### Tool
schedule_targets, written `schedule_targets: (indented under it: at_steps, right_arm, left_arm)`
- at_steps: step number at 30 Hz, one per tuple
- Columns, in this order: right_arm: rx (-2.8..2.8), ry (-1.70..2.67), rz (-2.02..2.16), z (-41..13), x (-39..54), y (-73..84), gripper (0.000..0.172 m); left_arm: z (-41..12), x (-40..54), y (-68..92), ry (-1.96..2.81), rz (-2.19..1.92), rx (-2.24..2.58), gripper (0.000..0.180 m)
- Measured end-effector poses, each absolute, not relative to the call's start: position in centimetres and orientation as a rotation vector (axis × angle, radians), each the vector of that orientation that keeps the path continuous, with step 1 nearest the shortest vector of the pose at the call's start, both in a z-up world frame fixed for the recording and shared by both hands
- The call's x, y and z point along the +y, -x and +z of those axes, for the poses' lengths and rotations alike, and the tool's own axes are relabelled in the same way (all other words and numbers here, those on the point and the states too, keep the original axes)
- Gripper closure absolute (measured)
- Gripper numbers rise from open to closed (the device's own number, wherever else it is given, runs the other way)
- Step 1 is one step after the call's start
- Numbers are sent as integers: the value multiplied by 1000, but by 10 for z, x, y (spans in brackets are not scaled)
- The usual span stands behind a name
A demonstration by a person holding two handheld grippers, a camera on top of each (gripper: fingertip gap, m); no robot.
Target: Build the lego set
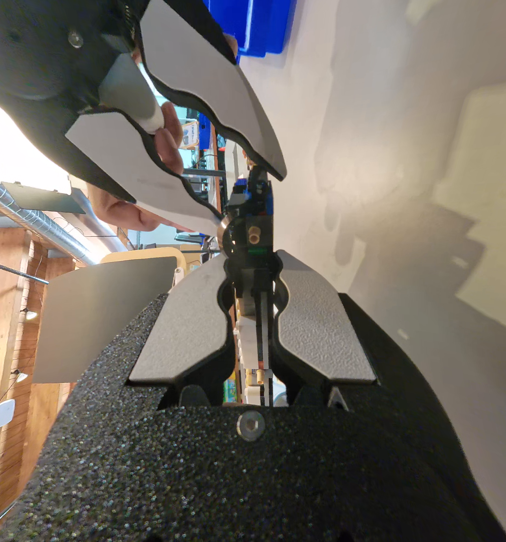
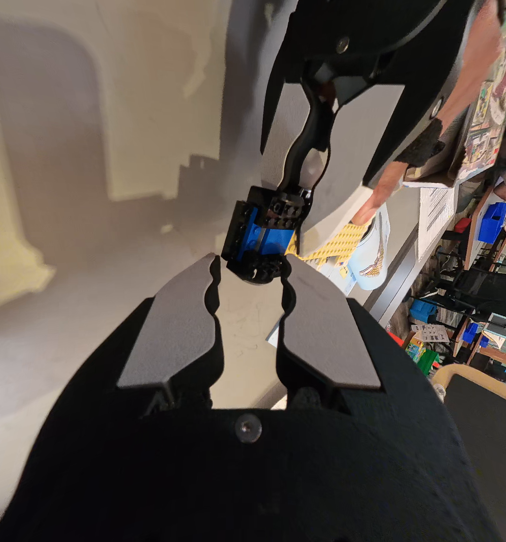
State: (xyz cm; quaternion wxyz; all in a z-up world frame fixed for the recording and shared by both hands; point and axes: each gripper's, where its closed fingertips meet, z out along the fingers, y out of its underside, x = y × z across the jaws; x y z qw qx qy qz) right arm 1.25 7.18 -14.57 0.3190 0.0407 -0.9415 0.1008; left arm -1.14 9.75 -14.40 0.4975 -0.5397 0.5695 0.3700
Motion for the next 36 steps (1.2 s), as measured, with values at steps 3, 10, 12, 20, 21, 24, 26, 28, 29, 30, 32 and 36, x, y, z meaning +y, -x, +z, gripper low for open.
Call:
schedule_targets:
  at_steps: [3, 10, 12, 20, 21, 24, 26, 28, 29, 30, 32, 36]
  right_arm:
    - [-2460, -110, 228, -144, 76, -10, 127]
    - [-2408, -144, 316, -138, 57, -18, 125]
    - [-2408, -156, 319, -141, 55, -19, 123]
    - [-2389, -110, 281, -139, 64, -15, 121]
    - [-2375, -62, 314, -137, 67, -15, 117]
    - [-2291, 85, 461, -134, 74, -16, 117]
    - [-2231, 186, 552, -140, 81, -17, 118]
    - [-2165, 266, 603, -148, 89, -15, 119]
    - [-2126, 295, 615, -152, 93, -13, 120]
    - [-2086, 322, 625, -155, 97, -11, 121]
    - [-2005, 371, 673, -158, 103, -7, 123]
    - [-1862, 443, 765, -154, 115, -4, 127]
  left_arm:
    - [-142, 101, 17, 1319, 938, 1354, 156]
    - [-142, 98, 17, 1304, 939, 1367, 157]
    - [-140, 98, 16, 1302, 931, 1359, 157]
    - [-137, 105, 16, 1324, 958, 1336, 157]
    - [-139, 105, 17, 1330, 959, 1342, 157]
    - [-150, 105, 21, 1363, 966, 1373, 156]
    - [-157, 106, 22, 1383, 974, 1395, 156]
    - [-161, 108, 22, 1390, 982, 1401, 156]
    - [-162, 110, 22, 1389, 991, 1396, 156]
    - [-163, 111, 23, 1389, 1002, 1390, 156]
    - [-167, 116, 27, 1396, 1028, 1372, 156]
    - [-178, 124, 39, 1441, 1083, 1335, 156]
